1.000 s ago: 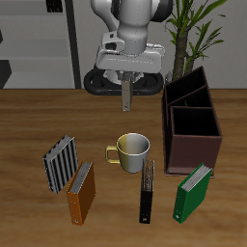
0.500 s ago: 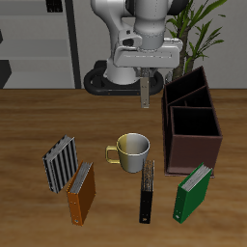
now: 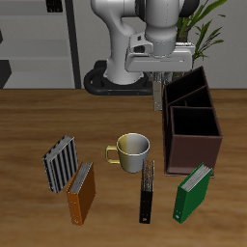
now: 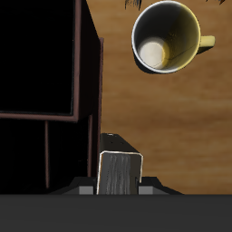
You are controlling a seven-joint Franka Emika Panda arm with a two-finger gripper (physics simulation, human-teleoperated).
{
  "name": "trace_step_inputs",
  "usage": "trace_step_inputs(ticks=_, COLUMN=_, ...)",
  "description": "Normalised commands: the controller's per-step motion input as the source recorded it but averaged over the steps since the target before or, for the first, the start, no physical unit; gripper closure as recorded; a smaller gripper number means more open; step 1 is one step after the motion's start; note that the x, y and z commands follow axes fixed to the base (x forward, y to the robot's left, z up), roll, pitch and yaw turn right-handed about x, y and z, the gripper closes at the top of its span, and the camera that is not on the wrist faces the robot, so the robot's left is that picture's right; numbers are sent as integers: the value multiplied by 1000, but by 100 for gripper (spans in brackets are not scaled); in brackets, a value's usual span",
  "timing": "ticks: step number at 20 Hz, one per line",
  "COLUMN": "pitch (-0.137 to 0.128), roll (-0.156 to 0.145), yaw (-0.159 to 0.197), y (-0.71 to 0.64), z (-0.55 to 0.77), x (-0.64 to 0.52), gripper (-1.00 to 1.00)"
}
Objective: Place the yellow book into the left desk caddy's front compartment and place the orange book into the left desk caddy's left compartment and place the black book into the left desk caddy's back compartment
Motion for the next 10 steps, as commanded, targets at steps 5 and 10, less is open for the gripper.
trace_step_inputs(ticks=5, pitch=39, roll=37, yaw=-22, y=252, z=-25, x=31, gripper=100)
trace_step_inputs(ticks=10, pitch=-4, roll=13, yaw=-3, y=152, z=52, x=92, gripper=100)
